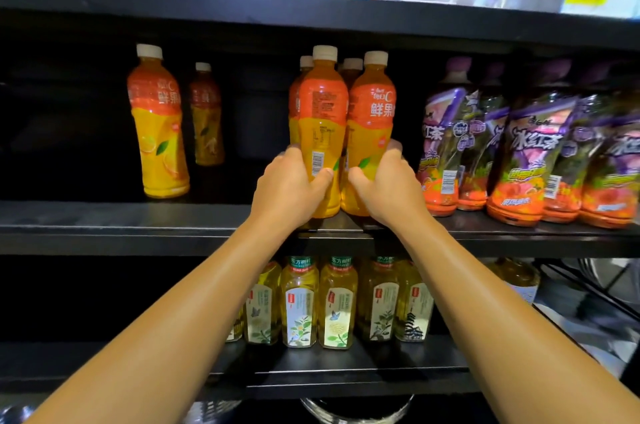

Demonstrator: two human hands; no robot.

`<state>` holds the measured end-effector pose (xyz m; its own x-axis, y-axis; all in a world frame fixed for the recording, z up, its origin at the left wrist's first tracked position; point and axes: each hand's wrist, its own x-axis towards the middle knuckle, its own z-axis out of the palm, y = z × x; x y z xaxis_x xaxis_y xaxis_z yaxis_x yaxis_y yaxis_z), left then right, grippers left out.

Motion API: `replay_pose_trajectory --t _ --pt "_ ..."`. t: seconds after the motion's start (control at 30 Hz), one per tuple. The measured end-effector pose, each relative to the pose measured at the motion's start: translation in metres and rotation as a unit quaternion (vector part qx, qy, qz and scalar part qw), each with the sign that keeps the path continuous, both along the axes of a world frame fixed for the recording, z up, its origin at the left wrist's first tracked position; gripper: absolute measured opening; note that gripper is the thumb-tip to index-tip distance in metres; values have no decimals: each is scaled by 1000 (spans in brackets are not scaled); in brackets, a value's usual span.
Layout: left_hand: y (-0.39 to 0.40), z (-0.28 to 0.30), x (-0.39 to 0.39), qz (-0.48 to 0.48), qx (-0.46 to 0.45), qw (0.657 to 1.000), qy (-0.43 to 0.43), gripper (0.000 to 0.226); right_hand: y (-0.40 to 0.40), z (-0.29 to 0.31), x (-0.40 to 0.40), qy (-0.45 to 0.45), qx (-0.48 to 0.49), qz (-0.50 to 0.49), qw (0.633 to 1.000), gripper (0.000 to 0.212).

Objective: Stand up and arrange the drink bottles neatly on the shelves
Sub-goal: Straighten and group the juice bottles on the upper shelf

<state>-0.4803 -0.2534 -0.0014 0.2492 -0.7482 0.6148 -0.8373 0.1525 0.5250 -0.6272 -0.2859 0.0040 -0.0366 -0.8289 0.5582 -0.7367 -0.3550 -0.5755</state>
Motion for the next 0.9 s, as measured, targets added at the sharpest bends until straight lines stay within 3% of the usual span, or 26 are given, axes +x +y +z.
replay_pose_trajectory --t 0.37,0.9 --pt "-5 2 9 38 -3 999 8 46 -7 -1 5 17 6 -8 1000 68" --pt "-37 15 16 13 65 997 37 50 -27 8 20 15 56 -3 998 75"
